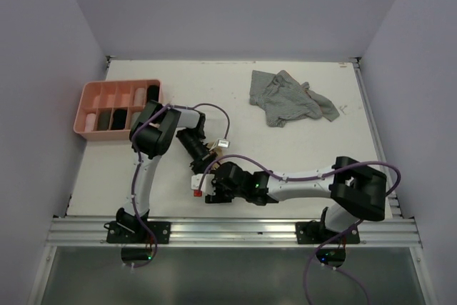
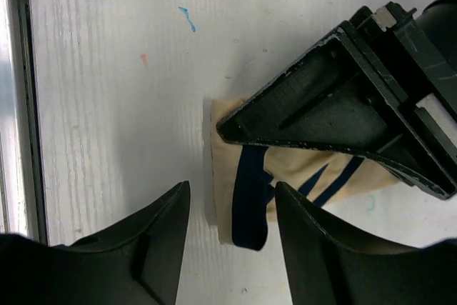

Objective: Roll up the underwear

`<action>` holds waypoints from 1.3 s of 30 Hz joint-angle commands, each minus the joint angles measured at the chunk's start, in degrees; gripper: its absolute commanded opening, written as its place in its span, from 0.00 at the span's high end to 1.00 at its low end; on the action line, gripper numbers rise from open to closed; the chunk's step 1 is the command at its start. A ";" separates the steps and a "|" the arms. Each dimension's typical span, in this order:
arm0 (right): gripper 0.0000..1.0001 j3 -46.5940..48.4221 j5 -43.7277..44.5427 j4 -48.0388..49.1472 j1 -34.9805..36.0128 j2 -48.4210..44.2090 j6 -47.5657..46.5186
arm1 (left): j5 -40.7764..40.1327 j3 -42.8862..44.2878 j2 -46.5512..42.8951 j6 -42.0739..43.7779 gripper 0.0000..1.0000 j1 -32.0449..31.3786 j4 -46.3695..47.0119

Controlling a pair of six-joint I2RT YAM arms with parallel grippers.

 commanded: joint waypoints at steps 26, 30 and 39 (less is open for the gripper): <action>1.00 2.10 -20.75 -7.31 -6.37 10.53 19.34 | -1.04 18.11 -17.25 -9.78 0.26 10.94 13.39; 1.00 3.32 -25.32 -7.66 -9.45 12.72 22.15 | -1.57 20.85 -22.77 -15.14 0.15 18.22 21.01; 1.00 8.86 -38.84 -8.02 -16.92 21.33 29.53 | -16.04 -1.29 -55.45 -39.82 0.00 24.40 65.03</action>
